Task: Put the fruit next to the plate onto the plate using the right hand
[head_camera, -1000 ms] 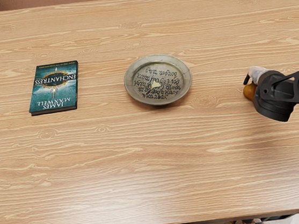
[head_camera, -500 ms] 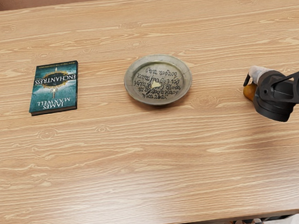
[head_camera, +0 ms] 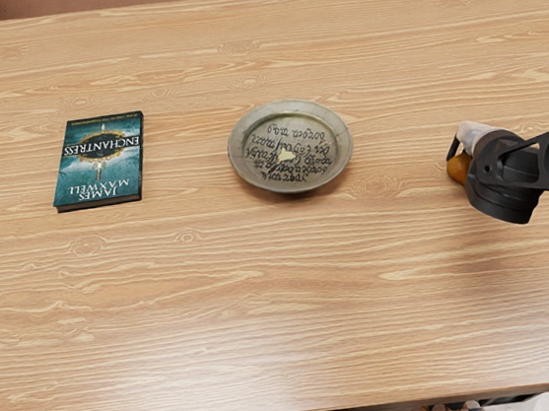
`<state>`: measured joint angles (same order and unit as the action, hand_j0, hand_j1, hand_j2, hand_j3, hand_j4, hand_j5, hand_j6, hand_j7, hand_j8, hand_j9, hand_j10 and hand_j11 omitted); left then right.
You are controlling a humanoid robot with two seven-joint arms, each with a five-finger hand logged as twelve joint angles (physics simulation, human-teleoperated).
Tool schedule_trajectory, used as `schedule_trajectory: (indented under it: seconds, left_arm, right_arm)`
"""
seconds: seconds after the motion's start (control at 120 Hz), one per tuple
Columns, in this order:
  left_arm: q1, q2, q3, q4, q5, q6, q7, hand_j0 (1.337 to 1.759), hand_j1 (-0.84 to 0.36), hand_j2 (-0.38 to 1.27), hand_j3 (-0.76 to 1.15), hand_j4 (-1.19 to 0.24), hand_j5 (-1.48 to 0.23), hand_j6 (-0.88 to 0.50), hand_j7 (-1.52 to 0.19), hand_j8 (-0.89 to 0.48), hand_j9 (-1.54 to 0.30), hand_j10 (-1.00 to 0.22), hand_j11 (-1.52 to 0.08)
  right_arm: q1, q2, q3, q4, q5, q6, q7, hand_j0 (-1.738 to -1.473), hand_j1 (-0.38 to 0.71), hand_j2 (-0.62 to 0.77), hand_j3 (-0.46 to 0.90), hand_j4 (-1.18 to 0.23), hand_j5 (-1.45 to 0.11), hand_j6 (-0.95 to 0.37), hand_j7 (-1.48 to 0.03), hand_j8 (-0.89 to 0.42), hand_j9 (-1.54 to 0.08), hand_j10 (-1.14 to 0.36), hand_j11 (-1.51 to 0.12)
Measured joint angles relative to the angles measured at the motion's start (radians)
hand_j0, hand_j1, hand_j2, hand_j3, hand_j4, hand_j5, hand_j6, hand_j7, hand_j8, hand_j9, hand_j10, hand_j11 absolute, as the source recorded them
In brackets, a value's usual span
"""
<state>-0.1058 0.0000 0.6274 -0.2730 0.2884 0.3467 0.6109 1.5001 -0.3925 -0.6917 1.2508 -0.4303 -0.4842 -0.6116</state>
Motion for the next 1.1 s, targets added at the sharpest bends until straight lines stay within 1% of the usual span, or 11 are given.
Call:
schedule_trajectory:
  seconds: [0.383, 0.583, 0.825, 0.95, 1.1]
  left_arm:
    - [0.0, 0.0, 0.0, 0.0, 0.0, 0.0, 0.0, 1.658, 0.35, 0.0, 0.0, 0.0, 0.0, 0.0, 0.0, 0.0, 0.0, 0.0, 0.0]
    - [0.0, 0.0, 0.0, 0.0, 0.0, 0.0, 0.0, 1.658, 0.35, 0.0, 0.0, 0.0, 0.0, 0.0, 0.0, 0.0, 0.0, 0.0, 0.0]
    - [0.0, 0.0, 0.0, 0.0, 0.0, 0.0, 0.0, 1.658, 0.35, 0.0, 0.0, 0.0, 0.0, 0.0, 0.0, 0.0, 0.0, 0.0, 0.0]
    - [0.0, 0.0, 0.0, 0.0, 0.0, 0.0, 0.0, 1.658, 0.35, 0.0, 0.0, 0.0, 0.0, 0.0, 0.0, 0.0, 0.0, 0.0, 0.0]
    - [0.0, 0.0, 0.0, 0.0, 0.0, 0.0, 0.0, 1.658, 0.35, 0.0, 0.0, 0.0, 0.0, 0.0, 0.0, 0.0, 0.0, 0.0, 0.0]
  right_arm:
    - [-0.002, 0.0, 0.0, 0.003, -0.006, -0.002, 0.0, -1.657, 0.35, 0.18, 0.0, -0.49, -0.69, -0.37, -0.71, -0.47, -0.7, -0.56, -0.7]
    - [0.001, 0.0, 0.001, 0.005, -0.005, -0.001, 0.0, -1.656, 0.32, 0.2, 0.0, -0.55, -0.72, -0.43, -0.74, -0.52, -0.73, -0.58, -0.73]
    - [-0.001, -0.002, 0.002, 0.007, -0.007, 0.001, -0.001, -1.656, 0.31, 0.28, 0.0, -0.64, -0.78, -0.51, -0.8, -0.58, -0.79, -0.63, -0.79]
    - [0.003, -0.007, 0.002, 0.017, -0.005, 0.001, -0.001, -1.657, 0.29, 0.3, 0.0, -0.69, -0.8, -0.54, -0.82, -0.61, -0.81, -0.64, -0.8]
    - [0.005, -0.01, 0.005, 0.021, -0.003, 0.001, -0.001, -1.657, 0.29, 0.33, 0.0, -0.7, -0.81, -0.55, -0.82, -0.62, -0.81, -0.64, -0.81]
